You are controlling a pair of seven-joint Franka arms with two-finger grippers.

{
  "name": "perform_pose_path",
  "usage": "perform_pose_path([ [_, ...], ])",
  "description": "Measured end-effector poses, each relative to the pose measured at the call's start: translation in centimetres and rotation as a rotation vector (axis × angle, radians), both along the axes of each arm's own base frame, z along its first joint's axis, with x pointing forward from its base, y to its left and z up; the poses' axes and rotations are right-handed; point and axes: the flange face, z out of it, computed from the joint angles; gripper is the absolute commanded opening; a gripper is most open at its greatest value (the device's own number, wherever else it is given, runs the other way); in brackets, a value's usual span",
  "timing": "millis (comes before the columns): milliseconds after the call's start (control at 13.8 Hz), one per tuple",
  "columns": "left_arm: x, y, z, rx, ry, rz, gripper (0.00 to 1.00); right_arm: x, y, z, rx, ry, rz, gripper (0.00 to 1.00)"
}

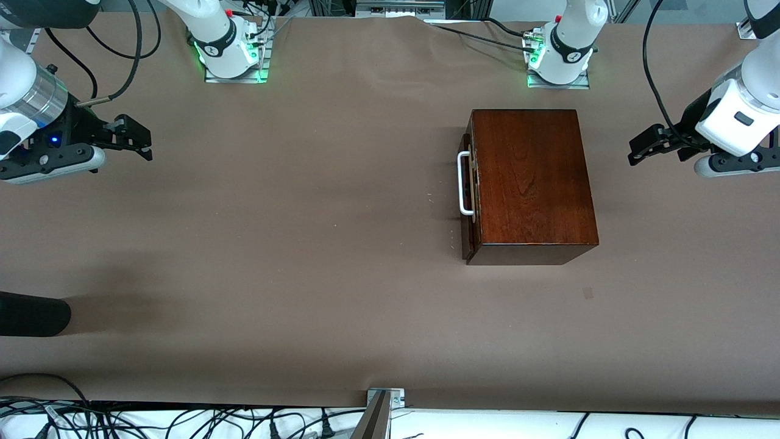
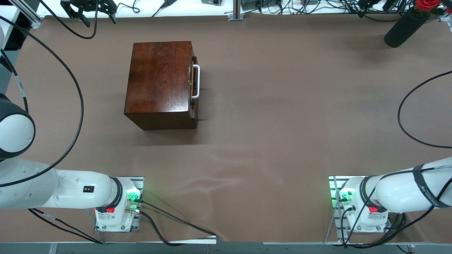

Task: Open drawer, take yellow block, close drawer
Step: 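Move the left gripper toward the white drawer handle of the box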

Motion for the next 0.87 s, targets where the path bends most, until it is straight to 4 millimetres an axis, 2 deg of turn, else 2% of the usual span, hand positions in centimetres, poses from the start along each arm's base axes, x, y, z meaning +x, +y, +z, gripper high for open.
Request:
perform_pose_path([
  [434,-0.1,-0.8,0.1,0.001,0.021,-0.015,1.0,0.0,0.0,-0.1,0.0,0.001,0.001,1.0],
  [651,-0.1,-0.9,-0.2,0.002,0.04,-0.018,1.0,0.2,0.1,0.4,0.001,-0.012,0.003,1.0],
  [867,-0.1,-2.2,-1.2,0.006,0.097,-0.037,1.0,0.7,0.3,1.1,0.003,-0.029,0.004,1.0],
])
